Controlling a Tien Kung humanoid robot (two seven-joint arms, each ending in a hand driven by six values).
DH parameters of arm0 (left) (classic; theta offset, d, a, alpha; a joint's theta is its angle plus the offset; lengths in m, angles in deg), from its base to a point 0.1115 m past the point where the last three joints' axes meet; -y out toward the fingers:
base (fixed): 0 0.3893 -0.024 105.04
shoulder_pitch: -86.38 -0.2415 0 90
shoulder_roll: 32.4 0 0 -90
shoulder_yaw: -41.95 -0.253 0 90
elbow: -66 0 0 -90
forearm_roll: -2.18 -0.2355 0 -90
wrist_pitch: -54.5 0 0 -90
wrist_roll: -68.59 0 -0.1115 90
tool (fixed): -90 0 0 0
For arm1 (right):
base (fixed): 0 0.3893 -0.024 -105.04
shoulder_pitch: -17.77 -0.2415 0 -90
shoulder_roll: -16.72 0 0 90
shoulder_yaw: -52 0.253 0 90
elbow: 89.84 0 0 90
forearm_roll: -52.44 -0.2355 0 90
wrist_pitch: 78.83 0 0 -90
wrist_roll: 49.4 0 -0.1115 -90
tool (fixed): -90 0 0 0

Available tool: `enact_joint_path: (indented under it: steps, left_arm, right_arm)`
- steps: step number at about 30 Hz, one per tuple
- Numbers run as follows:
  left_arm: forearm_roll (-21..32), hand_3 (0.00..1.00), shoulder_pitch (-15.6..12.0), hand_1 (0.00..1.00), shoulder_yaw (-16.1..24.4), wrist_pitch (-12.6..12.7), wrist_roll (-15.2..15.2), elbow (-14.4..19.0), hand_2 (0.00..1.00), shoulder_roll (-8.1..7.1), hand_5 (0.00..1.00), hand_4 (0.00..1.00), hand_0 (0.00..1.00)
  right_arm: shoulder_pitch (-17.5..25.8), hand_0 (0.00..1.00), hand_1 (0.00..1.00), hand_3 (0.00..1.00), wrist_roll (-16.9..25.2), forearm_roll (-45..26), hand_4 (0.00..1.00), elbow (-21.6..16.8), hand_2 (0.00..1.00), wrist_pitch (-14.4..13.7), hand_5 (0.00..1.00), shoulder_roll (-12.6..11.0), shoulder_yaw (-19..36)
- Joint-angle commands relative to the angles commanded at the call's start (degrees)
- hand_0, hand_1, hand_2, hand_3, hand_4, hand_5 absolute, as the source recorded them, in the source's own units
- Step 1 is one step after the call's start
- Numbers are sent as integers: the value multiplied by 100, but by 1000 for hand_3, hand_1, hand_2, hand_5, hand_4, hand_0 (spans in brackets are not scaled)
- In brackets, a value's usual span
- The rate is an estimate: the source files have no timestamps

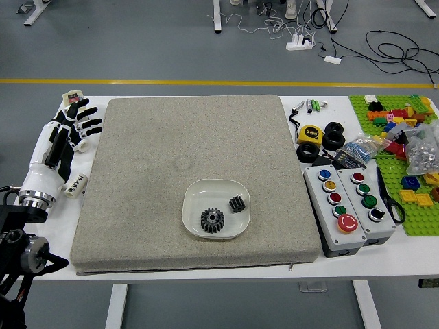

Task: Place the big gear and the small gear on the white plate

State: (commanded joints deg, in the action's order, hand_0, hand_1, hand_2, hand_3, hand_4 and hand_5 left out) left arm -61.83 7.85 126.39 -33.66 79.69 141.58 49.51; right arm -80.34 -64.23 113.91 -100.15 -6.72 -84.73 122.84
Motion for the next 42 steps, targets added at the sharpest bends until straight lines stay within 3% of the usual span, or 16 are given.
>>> enact_joint_path:
  steps: [18, 42]
  left_arm:
    - [-246, 782, -30, 653, 247, -72, -64, 23, 743, 111, 894, 857, 488]
    - [-563, 778, -41, 649, 384, -214, -179, 141, 735, 57, 913, 865, 473]
  right_arm:
    - [-44, 602, 609, 556, 7, 35, 753, 0, 697, 2, 659, -25, 33]
    - [-102, 602, 609, 555, 32, -39, 752, 0, 699, 0, 662, -49, 0]
